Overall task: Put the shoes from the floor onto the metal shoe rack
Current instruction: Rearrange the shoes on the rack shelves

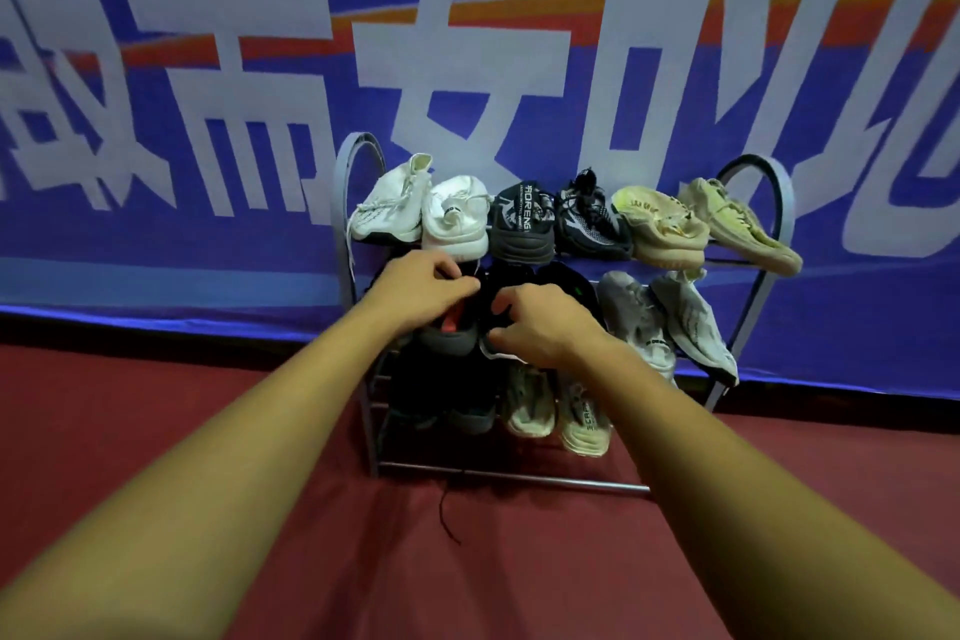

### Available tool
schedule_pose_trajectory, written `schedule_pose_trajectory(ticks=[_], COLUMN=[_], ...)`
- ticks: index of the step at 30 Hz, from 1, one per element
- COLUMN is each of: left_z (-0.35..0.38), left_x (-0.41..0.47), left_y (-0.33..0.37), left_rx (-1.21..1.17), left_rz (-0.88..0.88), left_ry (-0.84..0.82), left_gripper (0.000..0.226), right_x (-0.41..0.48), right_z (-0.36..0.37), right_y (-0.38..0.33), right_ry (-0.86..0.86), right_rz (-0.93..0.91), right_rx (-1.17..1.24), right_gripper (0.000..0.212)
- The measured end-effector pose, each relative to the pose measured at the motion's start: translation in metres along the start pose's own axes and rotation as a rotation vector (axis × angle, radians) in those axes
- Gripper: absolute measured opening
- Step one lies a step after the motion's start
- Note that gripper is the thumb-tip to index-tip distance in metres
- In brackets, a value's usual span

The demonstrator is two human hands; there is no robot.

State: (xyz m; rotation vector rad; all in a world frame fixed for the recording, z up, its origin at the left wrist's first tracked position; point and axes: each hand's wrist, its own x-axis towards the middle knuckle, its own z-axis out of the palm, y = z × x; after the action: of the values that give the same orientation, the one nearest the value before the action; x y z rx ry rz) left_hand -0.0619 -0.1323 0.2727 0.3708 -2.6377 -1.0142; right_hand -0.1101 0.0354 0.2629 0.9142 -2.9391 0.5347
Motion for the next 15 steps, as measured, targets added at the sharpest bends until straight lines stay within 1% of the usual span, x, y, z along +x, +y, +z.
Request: schedule_pose_trajectory(ticks=[2,4,5,6,8,9,11,13,15], left_z=[-0.001,0.002,0.004,0.006,0.008,0.009,0.012,0.011,0.009], left_x=[0.011,0.02,0.023,0.024,0.027,0.027,0.025,0.024,0.026], left_y=[0.006,0.009,0.012,0.015,0.016,0.015,0.013,0.013,0.017], left_rx=[-0.117,-0.314,-0.415,-0.487,-0.536,-0.552,-0.655,-0.837,-0.996], left_rz=[-0.091,-0.204,-0.254,-0.301,-0.361,-0.388,-0.457,-0.528,-0.572], left_ry=[0.054,0.112,0.144,0.178,0.234,0.225,0.113,-0.035,-0.079], left_gripper=[0.048,0.066,0.065,0.058,0.052,0.053,0.054,0.045,0.035], right_x=[0.001,0.004,0.005,0.008,0.014,0.017,0.022,0.024,0.025], right_z=[-0.006,-0.01,-0.01,-0.009,-0.005,-0.003,0.001,0.003,0.001], right_y=[0.0,0.003,0.004,0.005,0.006,0.005,0.001,-0.005,-0.013], right_ry=[0.041,0.092,0.105,0.111,0.118,0.119,0.122,0.119,0.125], right_rz=[-0.02,-0.008,0.0,0.007,0.012,0.013,0.019,0.02,0.008], right_rx=[-0.038,-0.049,-0.05,-0.047,-0.035,-0.031,-0.017,0.012,0.025], right_gripper=[0.034,0.035,0.037,0.038,0.041,0.041,0.04,0.038,0.036])
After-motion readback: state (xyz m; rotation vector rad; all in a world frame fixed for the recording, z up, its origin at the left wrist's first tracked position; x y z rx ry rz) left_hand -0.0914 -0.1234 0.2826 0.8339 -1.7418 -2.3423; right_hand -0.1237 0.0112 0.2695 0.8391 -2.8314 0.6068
